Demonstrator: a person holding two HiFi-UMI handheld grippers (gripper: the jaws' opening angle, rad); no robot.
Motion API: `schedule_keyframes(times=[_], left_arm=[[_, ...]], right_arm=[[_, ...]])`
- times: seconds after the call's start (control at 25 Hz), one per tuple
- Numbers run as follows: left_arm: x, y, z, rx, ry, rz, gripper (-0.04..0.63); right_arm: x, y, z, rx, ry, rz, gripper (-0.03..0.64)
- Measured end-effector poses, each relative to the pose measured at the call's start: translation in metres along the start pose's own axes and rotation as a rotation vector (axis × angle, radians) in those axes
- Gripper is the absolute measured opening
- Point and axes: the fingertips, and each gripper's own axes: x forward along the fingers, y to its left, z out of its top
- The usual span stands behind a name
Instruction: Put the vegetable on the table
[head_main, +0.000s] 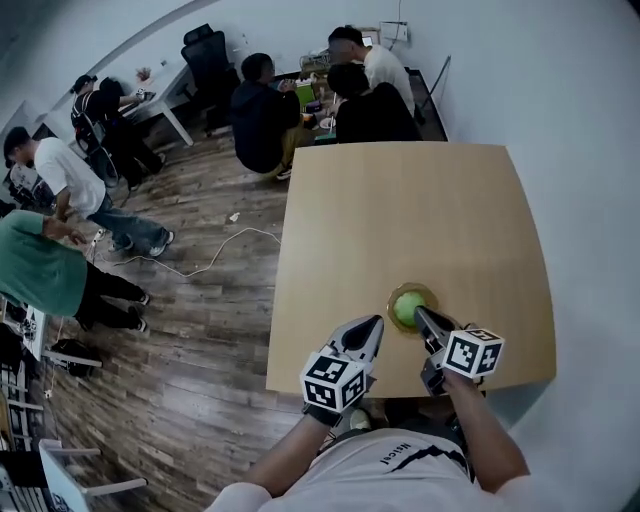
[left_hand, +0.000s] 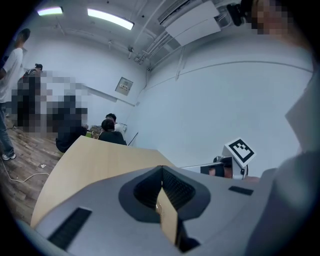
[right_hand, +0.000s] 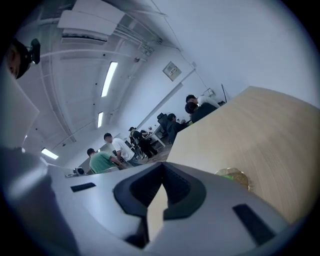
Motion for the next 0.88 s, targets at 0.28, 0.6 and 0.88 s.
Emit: schedule_keyframes(times=[0.28, 0.6, 0.88], left_arm=[[-0.018, -0.024, 0.022, 0.038, -0.044, -0.02, 0.014], [-0.033, -0.045, 0.038, 0.073, -0.092, -0.032, 0.014], [-0.034, -0.05, 0.039, 0.085, -0.109, -0.027, 0.014]], right_arm=[[-0.031, 0.041, 0.021, -0.206, -0.081, -0.029, 0.014], [-0.053, 0.068, 0.03, -0.294, -0.139, -0.04, 0.012], [-0.06, 0.067, 0.03, -0.318, -0.155, -0.049, 0.012]])
